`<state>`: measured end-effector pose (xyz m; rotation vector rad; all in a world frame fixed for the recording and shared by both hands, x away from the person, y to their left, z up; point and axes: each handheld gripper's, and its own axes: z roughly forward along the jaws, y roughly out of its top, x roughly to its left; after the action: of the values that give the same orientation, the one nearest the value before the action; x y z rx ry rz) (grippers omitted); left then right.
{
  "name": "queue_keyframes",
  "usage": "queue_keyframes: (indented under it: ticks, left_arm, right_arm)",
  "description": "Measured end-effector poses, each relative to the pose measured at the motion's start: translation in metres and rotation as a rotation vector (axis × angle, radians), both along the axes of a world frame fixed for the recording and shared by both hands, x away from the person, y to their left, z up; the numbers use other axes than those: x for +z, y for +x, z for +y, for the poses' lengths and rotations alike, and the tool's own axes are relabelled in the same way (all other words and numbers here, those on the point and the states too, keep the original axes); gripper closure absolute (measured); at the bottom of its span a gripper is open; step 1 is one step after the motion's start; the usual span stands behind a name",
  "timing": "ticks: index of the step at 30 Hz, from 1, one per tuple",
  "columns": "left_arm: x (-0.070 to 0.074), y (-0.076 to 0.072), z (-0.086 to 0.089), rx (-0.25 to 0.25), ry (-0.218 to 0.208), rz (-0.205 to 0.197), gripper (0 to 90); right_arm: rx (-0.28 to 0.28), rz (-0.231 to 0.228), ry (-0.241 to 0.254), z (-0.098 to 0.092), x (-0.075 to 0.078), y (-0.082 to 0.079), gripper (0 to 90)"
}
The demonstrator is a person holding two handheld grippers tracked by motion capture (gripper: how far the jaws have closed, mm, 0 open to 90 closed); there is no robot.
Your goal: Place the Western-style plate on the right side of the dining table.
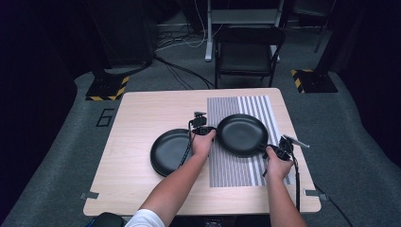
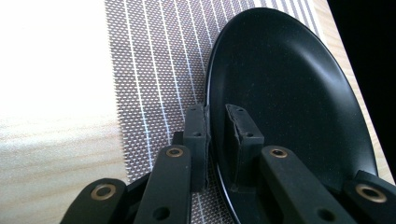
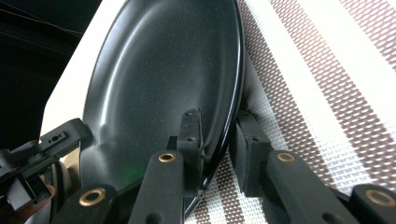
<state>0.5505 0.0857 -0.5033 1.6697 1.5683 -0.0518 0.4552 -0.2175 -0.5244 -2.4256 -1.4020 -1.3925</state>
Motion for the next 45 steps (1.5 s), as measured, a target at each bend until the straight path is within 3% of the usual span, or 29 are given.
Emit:
queue_keyframes:
  ticks: [8, 10, 13, 24, 36, 41, 45]
  left_arm:
    - [0.001, -0.001, 0.001, 0.003, -0.006, -0.016, 78.8]
    - [0.002, -0.002, 0.002, 0.001, -0.007, -0.017, 78.6]
    - [0.003, -0.004, 0.003, 0.003, -0.01, -0.025, 78.5]
    - [0.007, -0.007, 0.016, 0.013, -0.017, -0.066, 75.1]
    - [0.026, -0.018, 0.041, 0.015, -0.042, -0.125, 71.3]
    - [0.033, -0.026, 0.051, 0.007, -0.003, -0.176, 62.5]
    - [0.036, -0.031, 0.062, 0.01, -0.007, -0.188, 62.4]
  right_arm:
    - [-0.019, -0.035, -0.044, -0.007, 0.009, -0.004, 74.3]
    - [0.003, -0.061, -0.129, -0.009, 0.017, -0.005, 74.1]
    - [0.019, -0.072, -0.189, -0.01, 0.023, -0.006, 73.6]
    - [0.033, -0.072, -0.246, -0.01, 0.023, -0.013, 71.3]
    - [0.089, -0.126, -0.308, -0.005, 0.038, -0.022, 66.3]
    - [0.105, -0.158, -0.306, -0.004, 0.043, -0.03, 65.2]
    - [0.121, -0.182, -0.292, -0.005, 0.047, -0.032, 61.7]
